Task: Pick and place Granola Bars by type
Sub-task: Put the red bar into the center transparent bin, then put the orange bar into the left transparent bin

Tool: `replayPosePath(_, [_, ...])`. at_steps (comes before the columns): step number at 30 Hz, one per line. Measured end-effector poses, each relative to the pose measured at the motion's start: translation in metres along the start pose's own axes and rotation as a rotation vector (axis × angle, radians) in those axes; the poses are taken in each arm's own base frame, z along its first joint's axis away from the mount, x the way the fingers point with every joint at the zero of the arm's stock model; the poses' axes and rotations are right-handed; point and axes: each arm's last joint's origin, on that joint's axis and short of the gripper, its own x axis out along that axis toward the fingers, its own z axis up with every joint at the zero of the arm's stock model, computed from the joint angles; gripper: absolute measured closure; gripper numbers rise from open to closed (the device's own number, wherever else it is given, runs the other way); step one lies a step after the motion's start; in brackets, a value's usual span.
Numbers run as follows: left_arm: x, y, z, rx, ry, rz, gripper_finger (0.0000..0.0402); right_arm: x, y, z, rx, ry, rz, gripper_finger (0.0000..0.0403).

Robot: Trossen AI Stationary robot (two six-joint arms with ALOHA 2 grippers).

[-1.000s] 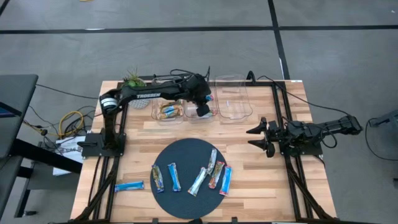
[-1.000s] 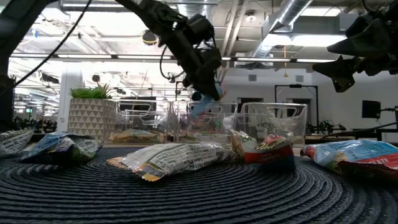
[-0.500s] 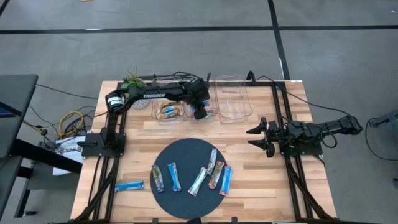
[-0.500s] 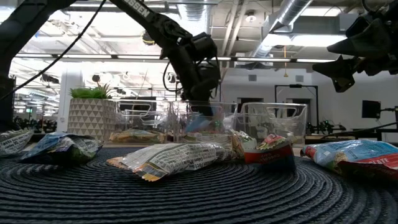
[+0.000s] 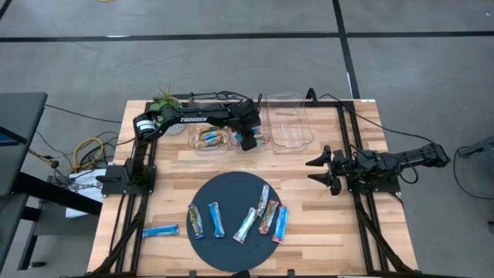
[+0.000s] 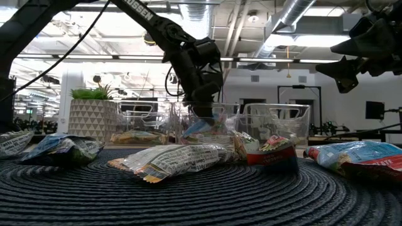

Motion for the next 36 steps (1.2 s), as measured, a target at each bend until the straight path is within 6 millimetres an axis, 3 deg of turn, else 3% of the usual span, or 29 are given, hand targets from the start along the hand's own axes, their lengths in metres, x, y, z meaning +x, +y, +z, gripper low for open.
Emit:
replayPosePath(6, [0.000,-0.001,-0.001,-0.002,0.002,-0.026,0.0323,0.000,0.000,0.000,0.000,-0.001,0.000,0.0159])
replayPosePath(16, [0.000,-0.001,-0.001,-0.004,0.006,-0.027,0.0277,0.000,0.000,0.000,0.000,0.000,0.000,0.0159])
replayPosePath(24, [0.000,-0.001,0.000,0.005,0.004,-0.027,0.0272,0.000,0.000,0.000,0.000,-0.001,0.000,0.0159])
replayPosePath(36, [-0.037,-0.006,0.044,0.028,-0.107,-0.023,0.0271,0.000,0.000,0.000,0.000,-0.001,0.000,0.0159])
